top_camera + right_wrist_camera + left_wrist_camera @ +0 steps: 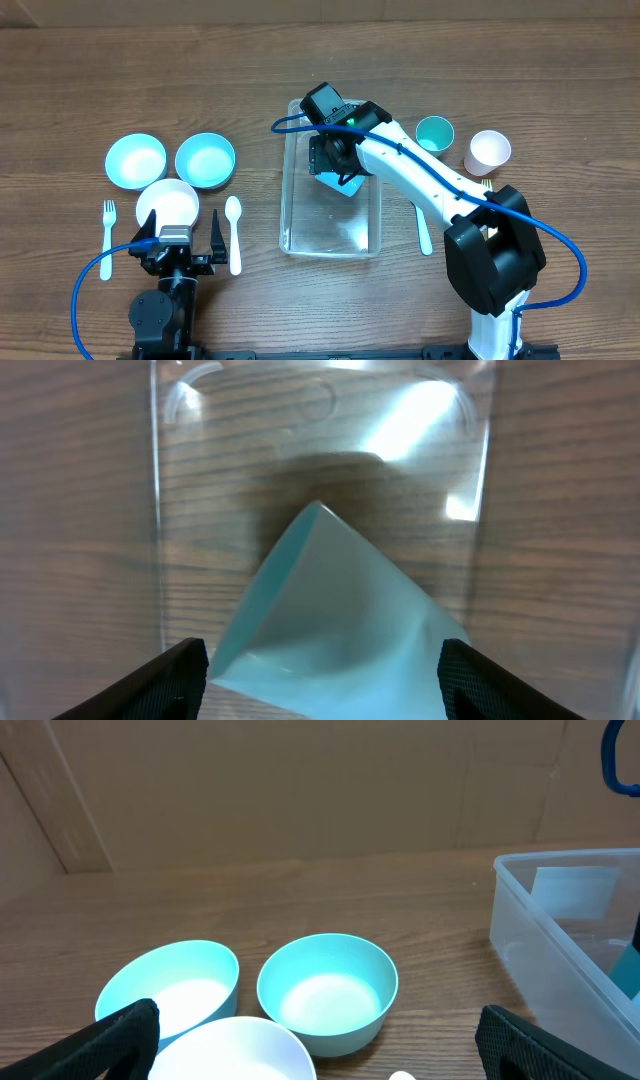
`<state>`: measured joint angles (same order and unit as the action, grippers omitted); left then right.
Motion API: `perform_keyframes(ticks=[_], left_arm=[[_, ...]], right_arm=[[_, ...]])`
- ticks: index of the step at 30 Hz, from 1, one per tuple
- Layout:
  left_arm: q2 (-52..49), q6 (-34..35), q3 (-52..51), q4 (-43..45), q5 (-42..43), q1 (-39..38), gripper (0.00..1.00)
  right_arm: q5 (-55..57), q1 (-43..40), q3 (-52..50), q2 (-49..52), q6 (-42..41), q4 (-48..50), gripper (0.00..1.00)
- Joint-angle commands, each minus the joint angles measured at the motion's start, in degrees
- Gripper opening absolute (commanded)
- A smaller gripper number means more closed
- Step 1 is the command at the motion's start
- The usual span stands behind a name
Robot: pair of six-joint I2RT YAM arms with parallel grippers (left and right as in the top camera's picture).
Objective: Pack container
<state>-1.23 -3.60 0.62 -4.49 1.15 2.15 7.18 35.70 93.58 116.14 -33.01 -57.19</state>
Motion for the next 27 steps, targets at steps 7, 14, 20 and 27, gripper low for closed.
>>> perform_keyframes(ticks=[7, 14, 20, 27], left_arm=[[0.5, -1.1, -0.3, 0.2, 0.8, 0.5, 1.00], [0.5, -1.1, -0.3, 0.2, 0.8, 0.5, 1.00], [0.5, -1.1, -0.3, 0.2, 0.8, 0.5, 1.00], [0.5, -1.1, -0.3, 0.2, 0.8, 0.5, 1.00]], right_arm=[[2.4, 0.1, -1.0, -0.1, -4.3, 1.8, 0.77], [2.5, 0.2, -1.0, -0.1, -4.3, 0.3, 0.63], [2.4, 0.3, -1.0, -0.1, -4.3, -1.5, 0.65], [4.8, 0.3, -0.9, -0.1, -4.1, -4.6, 0.64]])
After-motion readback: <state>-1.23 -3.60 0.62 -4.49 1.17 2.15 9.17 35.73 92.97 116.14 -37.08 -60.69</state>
